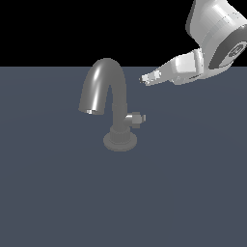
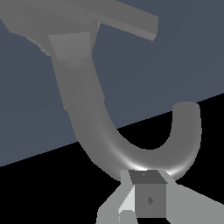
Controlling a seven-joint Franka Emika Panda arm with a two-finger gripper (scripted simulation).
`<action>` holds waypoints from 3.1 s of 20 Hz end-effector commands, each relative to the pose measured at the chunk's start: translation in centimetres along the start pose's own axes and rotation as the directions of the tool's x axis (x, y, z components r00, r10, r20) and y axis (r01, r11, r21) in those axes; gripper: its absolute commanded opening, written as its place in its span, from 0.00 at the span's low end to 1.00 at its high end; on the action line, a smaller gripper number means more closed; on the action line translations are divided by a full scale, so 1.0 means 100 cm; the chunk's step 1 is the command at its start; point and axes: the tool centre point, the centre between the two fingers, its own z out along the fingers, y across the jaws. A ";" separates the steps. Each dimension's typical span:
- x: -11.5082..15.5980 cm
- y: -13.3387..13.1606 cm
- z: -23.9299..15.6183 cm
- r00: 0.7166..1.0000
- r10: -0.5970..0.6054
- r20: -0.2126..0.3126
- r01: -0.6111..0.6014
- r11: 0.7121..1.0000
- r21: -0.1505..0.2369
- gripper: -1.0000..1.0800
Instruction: Turn on the faucet by rotating a designated handle.
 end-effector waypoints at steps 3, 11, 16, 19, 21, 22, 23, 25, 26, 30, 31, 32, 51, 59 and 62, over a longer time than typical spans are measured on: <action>0.032 -0.009 0.001 0.987 0.108 0.117 -0.116 0.991 0.060 0.00; 0.068 -0.014 0.007 0.943 0.216 0.254 -0.250 0.962 0.111 0.00; 0.076 -0.015 0.009 0.930 0.236 0.283 -0.278 0.953 0.119 0.00; 0.076 -0.015 0.009 0.930 0.236 0.283 -0.278 0.953 0.119 0.00; 0.076 -0.015 0.009 0.930 0.236 0.283 -0.278 0.953 0.119 0.00; 0.080 -0.012 0.011 0.930 0.236 0.283 -0.278 0.953 0.119 0.00; 0.084 -0.010 0.012 0.930 0.236 0.283 -0.278 0.953 0.119 0.00; 0.092 -0.005 0.015 0.930 0.236 0.283 -0.278 0.953 0.119 0.00; 0.096 -0.003 0.017 0.930 0.236 0.283 -0.278 0.953 0.119 0.00; 0.112 0.007 0.023 0.930 0.236 0.283 -0.278 0.953 0.119 0.00; 0.116 0.010 0.025 0.930 0.236 0.283 -0.278 0.953 0.119 0.00; 0.120 0.012 0.027 0.930 0.236 0.283 -0.278 0.953 0.119 0.00; 0.142 -0.013 0.027 0.947 0.171 0.272 -0.212 0.969 0.130 0.00; 0.171 -0.030 0.031 0.940 0.199 0.277 -0.241 0.963 0.125 0.00; 0.181 -0.036 0.032 0.937 0.209 0.279 -0.251 0.960 0.124 0.00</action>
